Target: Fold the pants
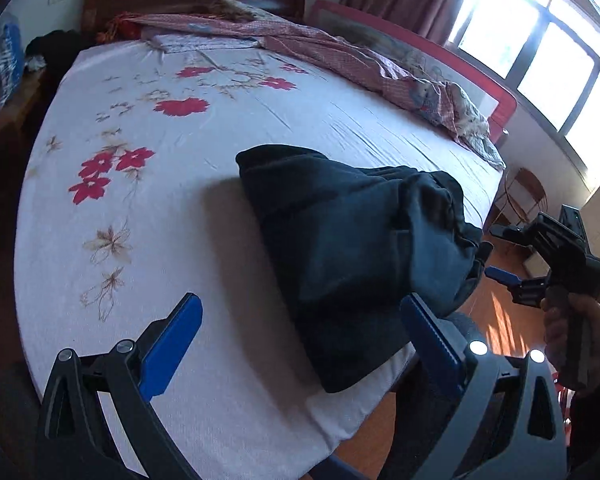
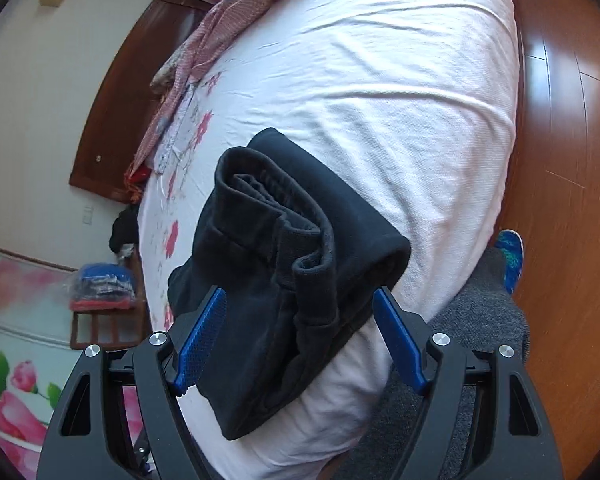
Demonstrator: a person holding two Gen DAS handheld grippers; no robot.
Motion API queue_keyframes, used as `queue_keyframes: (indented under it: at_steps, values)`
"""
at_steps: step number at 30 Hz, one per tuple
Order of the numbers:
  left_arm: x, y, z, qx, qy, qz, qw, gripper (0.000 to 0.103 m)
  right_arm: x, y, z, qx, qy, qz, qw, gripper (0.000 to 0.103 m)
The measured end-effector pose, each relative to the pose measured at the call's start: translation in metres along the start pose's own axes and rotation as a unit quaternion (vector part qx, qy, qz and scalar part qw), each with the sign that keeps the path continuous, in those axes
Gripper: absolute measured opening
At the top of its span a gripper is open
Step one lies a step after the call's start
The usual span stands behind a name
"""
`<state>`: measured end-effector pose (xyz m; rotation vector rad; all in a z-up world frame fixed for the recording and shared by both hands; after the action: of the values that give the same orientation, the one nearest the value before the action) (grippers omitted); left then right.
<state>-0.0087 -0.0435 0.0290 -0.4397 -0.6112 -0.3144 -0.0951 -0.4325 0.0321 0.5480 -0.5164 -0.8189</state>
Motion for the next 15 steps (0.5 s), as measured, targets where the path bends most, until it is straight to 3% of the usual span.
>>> queue_keyframes:
  at_steps: [3, 7, 11, 14, 15]
  values:
    - [-0.014, -0.010, -0.006, -0.004, 0.003, 0.001, 1.0000, 0.100, 0.004, 0.025, 0.000, -0.049, -0.025, 0.046, 0.997, 0.075]
    - [-0.014, -0.026, -0.007, -0.032, 0.000, -0.004, 0.9995, 0.100, 0.009, 0.027, -0.020, -0.091, -0.010, 0.016, 0.996, 0.075]
    - [-0.016, -0.026, -0.003, -0.047, -0.001, 0.003, 0.9989, 0.100, 0.003, 0.023, -0.038, -0.124, 0.012, 0.002, 0.992, 0.063]
    - [-0.017, -0.017, -0.004, -0.055, 0.001, 0.029, 0.9981, 0.100, 0.001, 0.037, -0.048, -0.148, 0.014, 0.053, 0.988, 0.052]
    - [-0.017, -0.012, -0.005, -0.056, 0.003, 0.040, 0.9976, 0.100, 0.000, 0.042, -0.051, -0.153, 0.020, 0.079, 0.985, 0.042]
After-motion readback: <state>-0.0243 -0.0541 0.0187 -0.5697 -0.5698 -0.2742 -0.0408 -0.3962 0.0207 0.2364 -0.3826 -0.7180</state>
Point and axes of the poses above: each gripper's, at about its wrist camera, not at the fingertips, and z roughly against the way its jaws point, y to its left, x to its top, the point moved 2 cm from there along -z, roughly the way its jaws point
